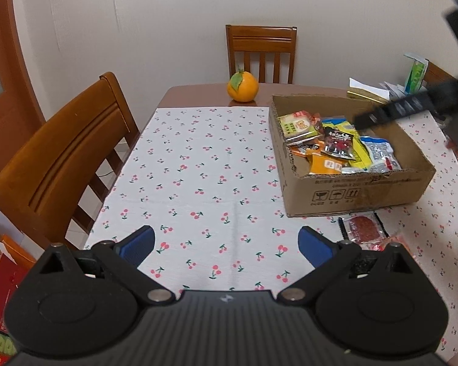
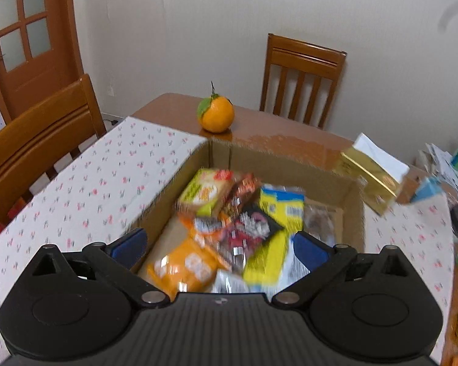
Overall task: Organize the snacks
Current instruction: 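Move both open tools back toward red sausage pack and round pastry pack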
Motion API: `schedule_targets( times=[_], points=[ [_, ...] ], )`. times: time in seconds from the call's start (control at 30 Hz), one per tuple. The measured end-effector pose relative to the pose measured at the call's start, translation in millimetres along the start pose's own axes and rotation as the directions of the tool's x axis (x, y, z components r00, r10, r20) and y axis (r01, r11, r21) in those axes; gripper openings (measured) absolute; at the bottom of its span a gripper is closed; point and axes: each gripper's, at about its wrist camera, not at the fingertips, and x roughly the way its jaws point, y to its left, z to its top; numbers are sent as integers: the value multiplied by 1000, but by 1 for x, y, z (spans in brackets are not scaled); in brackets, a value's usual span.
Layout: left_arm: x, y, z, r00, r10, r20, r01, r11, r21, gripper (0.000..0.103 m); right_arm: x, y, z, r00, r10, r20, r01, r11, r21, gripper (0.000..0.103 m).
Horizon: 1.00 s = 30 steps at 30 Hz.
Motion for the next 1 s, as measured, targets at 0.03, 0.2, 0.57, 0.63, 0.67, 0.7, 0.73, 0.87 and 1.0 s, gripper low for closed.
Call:
schedule_targets(
  times=[0.03, 0.2, 0.57, 0.63, 0.67, 0.7, 0.73, 0.87, 1.0],
  points=[
    [0, 0, -1, 1000, -9, 0, 9, 1000, -11, 100, -5, 1, -8, 1000, -8, 3, 8, 1000, 6, 103],
    [5, 0, -4, 998, -68, -19, 66, 996, -67, 100, -16, 3, -55, 998, -30, -50, 32, 999, 40, 103],
    [8, -12, -13, 995, -88, -53, 88, 996, -13, 100, 14, 24, -139, 971, 4, -240, 5, 999, 37, 103],
    [10, -15, -15, 991, -113, -76, 112, 994, -19, 100, 19, 28, -143, 968, -2, -253, 12, 999, 37, 103],
    [10, -16, -16, 990, -117, -79, 116, 993, -17, 100, 21, 30, -145, 967, -6, -254, 16, 999, 40, 103],
    [10, -18, -17, 989, -122, -78, 122, 992, -15, 100, 22, 30, -146, 968, -13, -252, 24, 999, 40, 103],
    [10, -19, -18, 988, -128, -82, 127, 992, -15, 100, 23, 30, -146, 967, -23, -253, 34, 999, 41, 103],
    [13, -25, -18, 986, -134, -99, 134, 991, -5, 100, 27, 22, -151, 965, -43, -259, 62, 996, 67, 103],
    [20, -34, -15, 982, -150, -112, 152, 988, 10, 100, 24, 9, -155, 964, -47, -261, 76, 992, 104, 103]
  ],
)
